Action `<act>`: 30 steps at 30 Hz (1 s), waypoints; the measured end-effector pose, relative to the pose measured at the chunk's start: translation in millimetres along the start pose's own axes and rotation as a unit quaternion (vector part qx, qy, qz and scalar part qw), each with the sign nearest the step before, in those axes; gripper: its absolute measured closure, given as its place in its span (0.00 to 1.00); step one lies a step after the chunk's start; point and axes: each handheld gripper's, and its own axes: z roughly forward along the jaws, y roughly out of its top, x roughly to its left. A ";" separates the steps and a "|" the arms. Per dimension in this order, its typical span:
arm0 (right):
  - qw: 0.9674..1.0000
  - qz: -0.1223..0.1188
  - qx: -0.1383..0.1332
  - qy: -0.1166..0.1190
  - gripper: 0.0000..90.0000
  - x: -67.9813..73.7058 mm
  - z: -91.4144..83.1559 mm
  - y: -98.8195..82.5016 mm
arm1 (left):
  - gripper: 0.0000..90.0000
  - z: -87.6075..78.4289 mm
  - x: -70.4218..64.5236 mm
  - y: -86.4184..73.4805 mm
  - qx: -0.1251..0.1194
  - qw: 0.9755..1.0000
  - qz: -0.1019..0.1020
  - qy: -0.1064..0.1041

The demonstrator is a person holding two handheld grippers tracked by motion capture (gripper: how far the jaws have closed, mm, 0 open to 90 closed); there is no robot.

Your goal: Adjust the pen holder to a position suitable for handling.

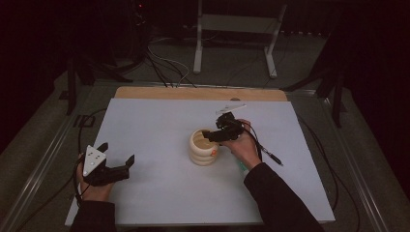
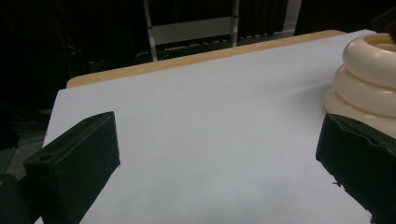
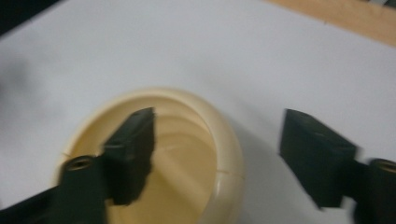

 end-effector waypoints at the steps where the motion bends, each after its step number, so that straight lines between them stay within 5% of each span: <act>1: 1.000 0.002 -0.010 -0.004 0.19 0.7 -2.7 0.8 | 0.00 0.1 -0.3 -0.1 0.000 1.000 0.000 -0.001; 6: 0.999 0.003 -0.035 -0.027 0.00 0.3 -15.0 2.9 | 0.00 0.7 -0.4 -0.8 0.001 1.000 0.001 -0.001; 19: 0.997 -0.009 -0.037 -0.068 0.00 -1.2 -28.6 -0.3 | 0.00 0.0 0.5 -1.2 0.000 1.000 -0.002 0.001; 30: 0.995 0.013 -0.015 -0.094 0.00 -8.0 -39.8 -10.2 | 0.00 -0.7 0.5 -1.4 0.000 1.000 -0.003 0.002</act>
